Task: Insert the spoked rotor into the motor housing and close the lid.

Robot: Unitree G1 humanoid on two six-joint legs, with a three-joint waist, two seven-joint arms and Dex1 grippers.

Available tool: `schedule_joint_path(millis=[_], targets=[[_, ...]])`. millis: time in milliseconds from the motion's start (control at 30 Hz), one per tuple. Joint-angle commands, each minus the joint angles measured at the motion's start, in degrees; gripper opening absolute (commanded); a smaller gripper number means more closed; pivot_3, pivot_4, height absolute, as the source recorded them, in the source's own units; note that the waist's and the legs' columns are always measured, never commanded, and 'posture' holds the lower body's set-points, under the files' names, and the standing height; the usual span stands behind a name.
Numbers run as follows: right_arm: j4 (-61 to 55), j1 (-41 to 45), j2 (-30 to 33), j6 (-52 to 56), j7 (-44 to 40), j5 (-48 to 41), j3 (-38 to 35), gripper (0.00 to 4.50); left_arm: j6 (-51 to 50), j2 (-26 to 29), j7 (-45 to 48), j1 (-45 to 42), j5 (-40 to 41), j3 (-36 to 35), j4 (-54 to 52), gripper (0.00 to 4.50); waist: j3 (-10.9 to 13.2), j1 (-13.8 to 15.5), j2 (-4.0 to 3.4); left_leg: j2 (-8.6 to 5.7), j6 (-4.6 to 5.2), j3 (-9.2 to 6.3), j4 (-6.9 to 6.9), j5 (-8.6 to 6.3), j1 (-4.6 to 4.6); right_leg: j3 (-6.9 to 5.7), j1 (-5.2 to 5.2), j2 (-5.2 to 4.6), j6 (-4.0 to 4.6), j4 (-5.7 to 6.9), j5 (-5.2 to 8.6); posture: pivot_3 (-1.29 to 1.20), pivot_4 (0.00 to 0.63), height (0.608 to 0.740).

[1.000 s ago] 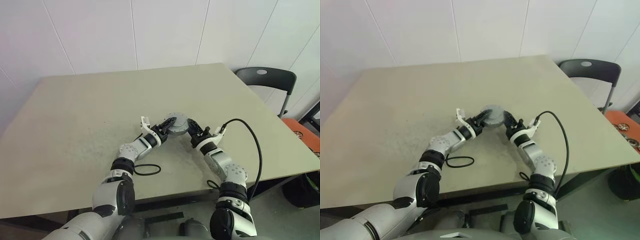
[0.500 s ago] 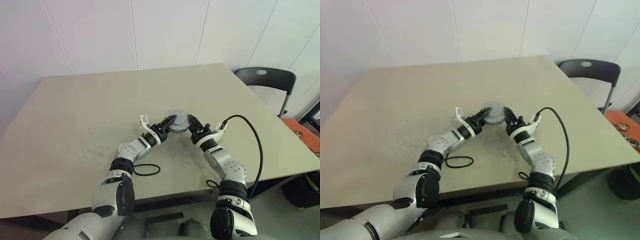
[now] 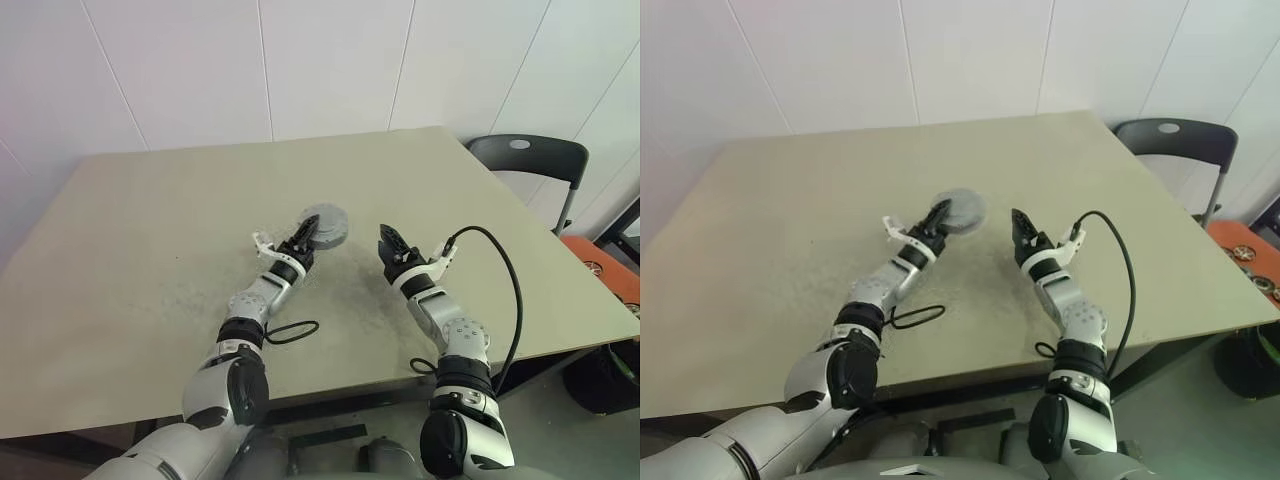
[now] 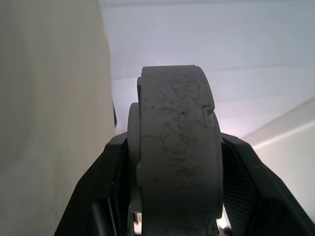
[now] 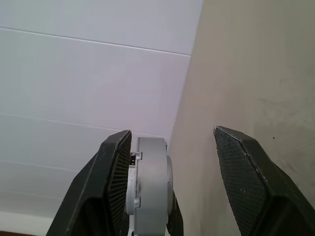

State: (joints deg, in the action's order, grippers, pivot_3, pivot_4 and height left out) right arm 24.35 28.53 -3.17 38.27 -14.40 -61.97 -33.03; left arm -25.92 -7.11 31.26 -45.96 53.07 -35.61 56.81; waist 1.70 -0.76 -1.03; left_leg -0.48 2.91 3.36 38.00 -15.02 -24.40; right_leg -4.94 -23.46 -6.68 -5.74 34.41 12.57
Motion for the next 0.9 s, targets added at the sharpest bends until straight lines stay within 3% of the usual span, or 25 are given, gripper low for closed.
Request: schedule_joint_path(millis=[33,367,900], targets=[[-0.9,0.4,0.4,-0.7,-0.4,0.3,0.7,2.78,10.2,-1.6,-2.0,-4.0,0.4,-2.8,0.0,2.17,0.0,0.0,0.0,0.0,0.0,0.0,0.0,0.0,0.0,0.0,0.0,0.0,0.0,0.0,0.0,0.0,0.0,0.74],[-1.5,0.2,0.3,-2.4,-2.6,2.8,3.1,2.78,30.7,5.2,-6.5,-2.4,-6.2,-3.5,5.6,2.17,0.0,-0.1,0.01,-0.01,0.0,0.09,0.01,0.0,0.01,0.01,0.01,0.02,-0.01,0.03,-0.01,0.0,0.0,0.74],[-1.2,0.0,0.3,-2.4,-3.0,3.1,3.6,2.78,41.5,11.1,-16.7,0.1,-11.2,-4.6,11.2,2.17,0.0,-0.7,0.06,0.22,-0.01,0.54,0.03,0.0,0.78,0.14,0.22,0.09,-0.02,0.61,-0.01,0.0,0.0,0.74]])
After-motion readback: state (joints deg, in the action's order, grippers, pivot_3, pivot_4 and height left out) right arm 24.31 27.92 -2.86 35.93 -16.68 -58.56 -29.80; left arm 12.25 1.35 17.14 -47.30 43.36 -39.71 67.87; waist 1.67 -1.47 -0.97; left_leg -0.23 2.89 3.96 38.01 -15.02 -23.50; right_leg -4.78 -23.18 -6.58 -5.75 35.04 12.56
